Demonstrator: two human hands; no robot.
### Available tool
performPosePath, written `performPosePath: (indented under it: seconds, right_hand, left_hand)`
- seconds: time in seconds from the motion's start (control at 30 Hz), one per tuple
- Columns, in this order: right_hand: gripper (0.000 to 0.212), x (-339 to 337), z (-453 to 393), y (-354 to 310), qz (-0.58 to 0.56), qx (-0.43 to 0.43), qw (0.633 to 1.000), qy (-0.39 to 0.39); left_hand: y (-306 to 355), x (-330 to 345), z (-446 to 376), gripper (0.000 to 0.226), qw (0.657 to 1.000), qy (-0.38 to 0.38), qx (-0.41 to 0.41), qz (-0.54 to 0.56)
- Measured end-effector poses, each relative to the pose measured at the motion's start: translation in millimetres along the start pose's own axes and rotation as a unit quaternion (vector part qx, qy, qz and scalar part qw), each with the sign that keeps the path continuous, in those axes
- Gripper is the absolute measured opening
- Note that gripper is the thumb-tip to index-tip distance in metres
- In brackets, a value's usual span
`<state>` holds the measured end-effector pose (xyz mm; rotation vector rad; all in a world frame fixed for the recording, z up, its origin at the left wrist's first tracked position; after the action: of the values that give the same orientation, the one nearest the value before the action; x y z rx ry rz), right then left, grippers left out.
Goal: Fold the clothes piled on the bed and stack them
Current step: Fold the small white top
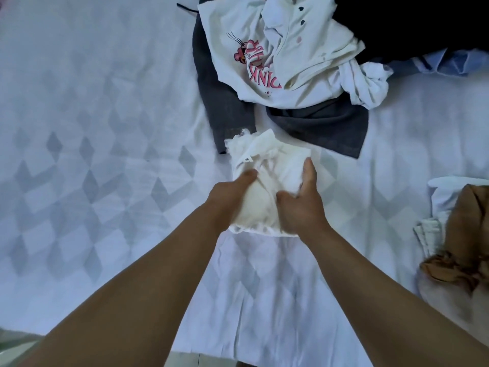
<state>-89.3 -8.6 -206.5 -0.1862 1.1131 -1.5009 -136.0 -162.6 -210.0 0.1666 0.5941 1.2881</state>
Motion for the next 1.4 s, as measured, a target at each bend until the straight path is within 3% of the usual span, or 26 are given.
performPosePath:
  seconds: [0.07,0.23,0.3,0.43,0.53,0.77,0.93,1.07,1.2,1.27,1.4]
  right_hand:
    - [0.081,-12,9,-10,-0.001,-0.044,0.999,0.006]
    - [0.052,-44,35,-13,0.107,-0.113,0.988,-0.01]
    - [0.046,-63,44,-10,0.149,-0.101,0.984,0.005]
    - [0.043,-107,58,0,0.181,-0.044,0.982,-0.002]
    - [0.04,-147,72,7,0.182,-0.035,0.983,-0.011]
    - [0.034,-255,86,4,0.165,-0.119,0.977,0.066]
    - [0.052,-352,90,6,0.161,-0.135,0.971,0.117]
    - [0.063,-418,93,22,0.225,-0.167,0.943,0.178]
    - [0.072,-442,89,71,0.255,-0.112,0.946,0.164]
    - [0.076,-438,85,103,0.292,-0.074,0.945,0.123]
    - [0.065,-431,78,136,0.319,-0.072,0.938,0.119]
  left_hand:
    - [-3,-1,8,0.04,0.999,-0.005,-0.029,0.043]
    - [-8,-3,36,0.038,0.988,0.052,0.128,-0.071]
    - [-15,4,50,0.039,0.982,0.055,0.15,-0.104]
    - [-23,28,89,0.048,0.978,0.006,0.147,-0.145]
    - [-12,49,129,0.06,0.965,-0.028,0.198,-0.167]
    - [27,123,217,0.028,0.929,-0.143,0.307,-0.151]
    - [54,195,277,0.066,0.865,-0.185,0.425,-0.192]
    - [53,251,314,0.08,0.813,-0.214,0.496,-0.219]
    - [22,293,314,0.087,0.799,-0.227,0.501,-0.242]
    - [1,306,300,0.086,0.786,-0.214,0.489,-0.313]
    - [-19,313,279,0.066,0.735,-0.137,0.501,-0.436]
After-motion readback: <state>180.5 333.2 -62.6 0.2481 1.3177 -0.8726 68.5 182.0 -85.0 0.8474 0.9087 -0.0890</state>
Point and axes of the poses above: each hand's wrist, its own z-axis away from the middle knuckle, its own x-axis out of the palm, y = z × x, the point moved 6 cm from there along -z, towards the middle knuckle, and after that the axes turned 8 degrees about y, right-handed, at the moved point
